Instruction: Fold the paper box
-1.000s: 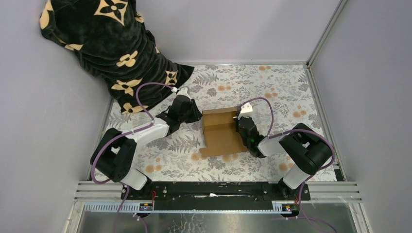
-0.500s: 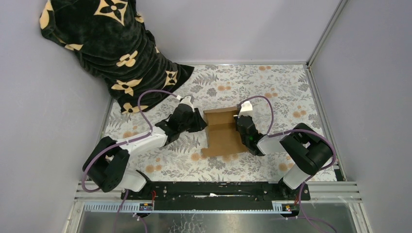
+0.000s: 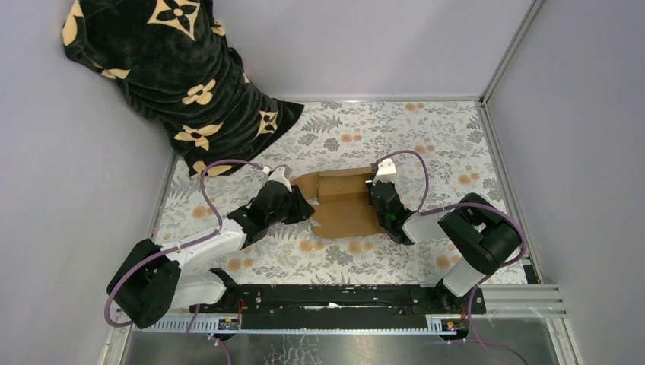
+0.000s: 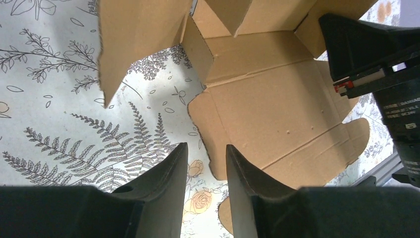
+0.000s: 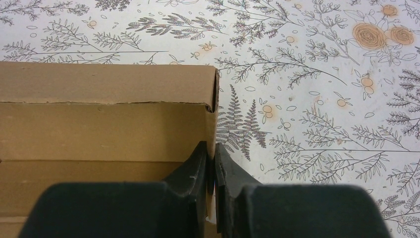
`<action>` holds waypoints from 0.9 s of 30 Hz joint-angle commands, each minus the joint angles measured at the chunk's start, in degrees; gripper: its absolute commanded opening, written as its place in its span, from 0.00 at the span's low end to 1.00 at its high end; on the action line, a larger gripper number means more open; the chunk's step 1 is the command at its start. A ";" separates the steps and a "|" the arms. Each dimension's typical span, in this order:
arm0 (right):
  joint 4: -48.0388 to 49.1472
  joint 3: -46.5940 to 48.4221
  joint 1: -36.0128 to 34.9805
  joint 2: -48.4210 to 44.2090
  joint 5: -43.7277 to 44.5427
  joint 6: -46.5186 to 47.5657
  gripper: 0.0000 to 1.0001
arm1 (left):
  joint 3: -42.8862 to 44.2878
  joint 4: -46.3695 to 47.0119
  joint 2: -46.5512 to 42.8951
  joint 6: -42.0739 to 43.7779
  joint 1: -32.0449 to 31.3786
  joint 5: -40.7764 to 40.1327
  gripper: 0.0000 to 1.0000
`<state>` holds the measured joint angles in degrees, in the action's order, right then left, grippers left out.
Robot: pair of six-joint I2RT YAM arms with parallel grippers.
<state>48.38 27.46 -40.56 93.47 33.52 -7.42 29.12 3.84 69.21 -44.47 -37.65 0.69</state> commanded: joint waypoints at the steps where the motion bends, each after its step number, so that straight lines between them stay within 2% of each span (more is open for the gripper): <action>1: -1.65 -0.75 -0.85 -1.22 0.40 -0.75 0.07 | -0.55 2.19 -2.42 -1.55 -0.95 -1.97 0.40; 14: -4.30 0.73 -0.87 -2.84 0.35 -2.59 0.06 | 2.25 -0.59 -0.74 -2.28 -7.24 -6.34 0.41; 27: -4.64 0.34 -0.96 -2.90 -0.55 -4.37 0.05 | -1.42 -0.51 0.34 -2.72 -8.23 -12.35 0.40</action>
<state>45.39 27.38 -40.80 91.77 33.52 -10.20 29.19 2.63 68.86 -46.89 -45.41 -7.31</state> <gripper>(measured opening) 0.131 0.401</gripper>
